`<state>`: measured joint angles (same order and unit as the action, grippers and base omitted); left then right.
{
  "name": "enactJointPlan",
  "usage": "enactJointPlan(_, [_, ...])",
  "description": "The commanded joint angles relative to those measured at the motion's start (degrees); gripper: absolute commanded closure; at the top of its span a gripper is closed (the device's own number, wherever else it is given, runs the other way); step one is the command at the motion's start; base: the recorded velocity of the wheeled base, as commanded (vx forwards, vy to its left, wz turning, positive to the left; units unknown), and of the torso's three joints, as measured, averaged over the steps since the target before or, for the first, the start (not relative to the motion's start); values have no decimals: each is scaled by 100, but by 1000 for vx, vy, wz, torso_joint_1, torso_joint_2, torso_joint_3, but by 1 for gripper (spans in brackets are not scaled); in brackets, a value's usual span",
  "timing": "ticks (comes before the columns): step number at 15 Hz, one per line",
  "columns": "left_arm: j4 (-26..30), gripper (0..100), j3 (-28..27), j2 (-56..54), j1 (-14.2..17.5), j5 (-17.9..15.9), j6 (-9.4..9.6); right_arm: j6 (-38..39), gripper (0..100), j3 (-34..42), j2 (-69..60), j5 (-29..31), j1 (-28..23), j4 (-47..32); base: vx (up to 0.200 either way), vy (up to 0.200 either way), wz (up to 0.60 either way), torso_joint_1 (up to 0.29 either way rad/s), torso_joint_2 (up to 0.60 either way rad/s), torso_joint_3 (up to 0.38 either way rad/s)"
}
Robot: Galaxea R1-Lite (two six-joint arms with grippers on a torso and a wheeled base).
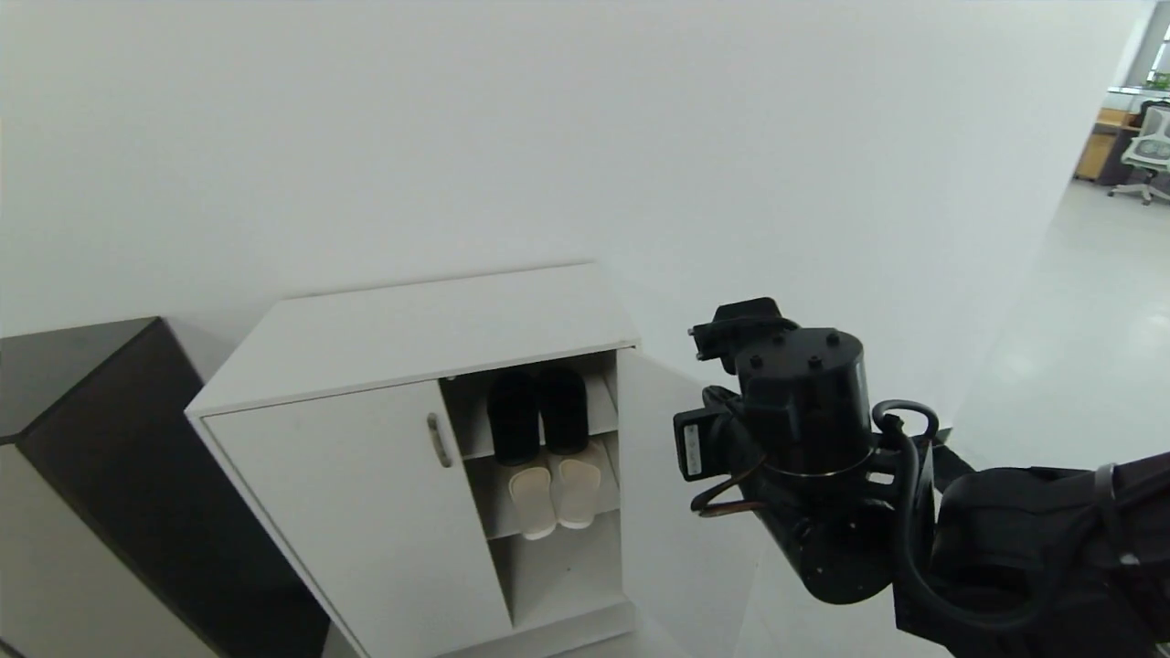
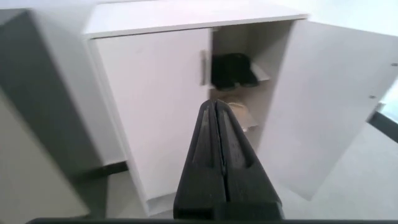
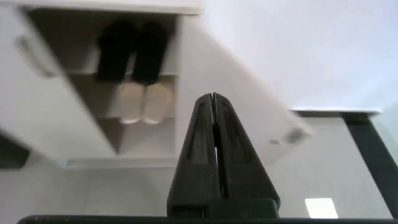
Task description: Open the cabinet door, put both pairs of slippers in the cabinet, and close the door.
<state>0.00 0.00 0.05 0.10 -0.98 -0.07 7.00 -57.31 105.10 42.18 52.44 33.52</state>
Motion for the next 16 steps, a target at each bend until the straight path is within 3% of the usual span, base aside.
enactJointPlan(1, [0,100,0,4,-1,1,-1,-49,100,-79,11,-280,-366,251,0,0,0,0,0,0])
enactJointPlan(3, [0,100,0,-5,-1,1,7,-137,100,-342,37,-1071,-894,418,0,0,0,0,0,0])
enactJointPlan(4, [0,100,0,4,-1,1,7,-120,100,-685,152,-1107,-1087,216,0,0,0,0,0,0])
enactJointPlan(7, [0,100,0,-5,-1,1,7,548,100,-2382,653,-1230,-1755,-1551,0,0,0,0,0,0])
enactJointPlan(9, [0,100,0,4,-1,1,16,821,100,-3032,881,-1634,-2001,-2192,0,0,0,0,0,0])
enactJointPlan(14, [0,100,0,-5,-1,-8,16,917,100,-3911,1628,-1660,-2388,-2553,-200,0,0,4,4,-2])
enactJointPlan(16, [0,100,0,-5,-1,-8,16,970,100,-4060,1874,-1660,-2493,-2544,0,0,0,0,0,0])
